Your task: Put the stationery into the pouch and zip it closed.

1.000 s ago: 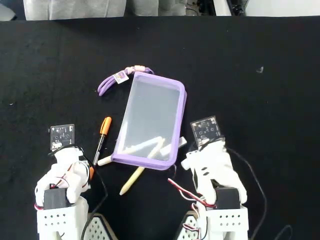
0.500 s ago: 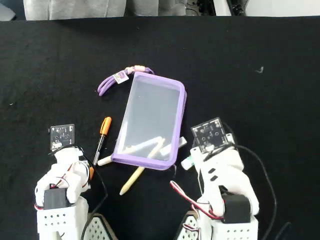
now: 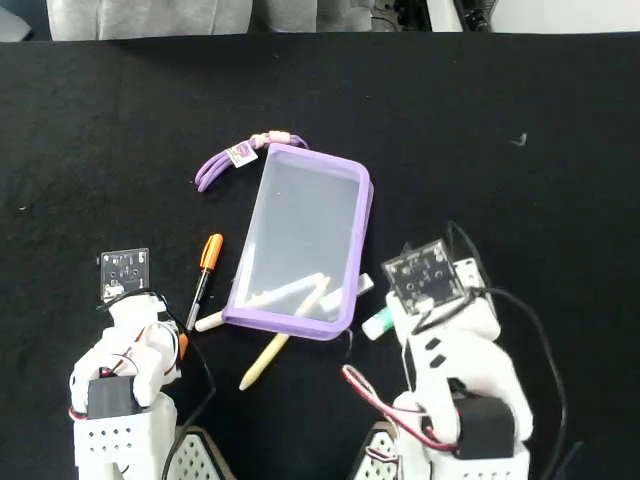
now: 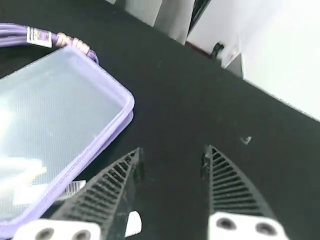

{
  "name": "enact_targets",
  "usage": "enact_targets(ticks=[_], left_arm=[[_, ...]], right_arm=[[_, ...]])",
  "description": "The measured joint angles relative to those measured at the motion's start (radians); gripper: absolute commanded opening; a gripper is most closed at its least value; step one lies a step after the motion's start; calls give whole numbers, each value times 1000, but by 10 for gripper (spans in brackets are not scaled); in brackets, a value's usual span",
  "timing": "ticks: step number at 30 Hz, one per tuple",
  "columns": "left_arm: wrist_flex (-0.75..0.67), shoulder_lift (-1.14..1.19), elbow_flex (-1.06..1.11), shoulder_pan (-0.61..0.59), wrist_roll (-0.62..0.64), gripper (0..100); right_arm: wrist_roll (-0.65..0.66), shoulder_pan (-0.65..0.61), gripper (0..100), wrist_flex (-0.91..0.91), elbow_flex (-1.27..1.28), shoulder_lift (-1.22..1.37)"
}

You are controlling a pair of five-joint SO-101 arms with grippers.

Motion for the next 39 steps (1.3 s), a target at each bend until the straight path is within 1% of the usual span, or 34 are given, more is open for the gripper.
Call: enact_targets(ticks=[3,7,9,11,14,22,28,32,39], left_arm=[[0,0,0,0,0,31],[0,0,0,0,0,31],[0,0,0,0,0,31],[0,0,0,0,0,31],[0,0,0,0,0,31],[0,0,0,0,0,31],[0,0,0,0,0,31],[0,0,0,0,0,31],[0,0,0,0,0,31]], right_arm=[[0,-14,198,0,-80,127],[-3,-77,198,0,-212,324],[-43,-107,198,-5,-276,419],[-98,-138,198,-34,-336,528],[-144,-190,198,-100,-408,672],[-158,-295,198,-269,-594,1074],[-175,-367,198,-334,-784,1378],[-245,-370,198,-347,-948,1606],[-258,-397,198,-347,-1266,2030]])
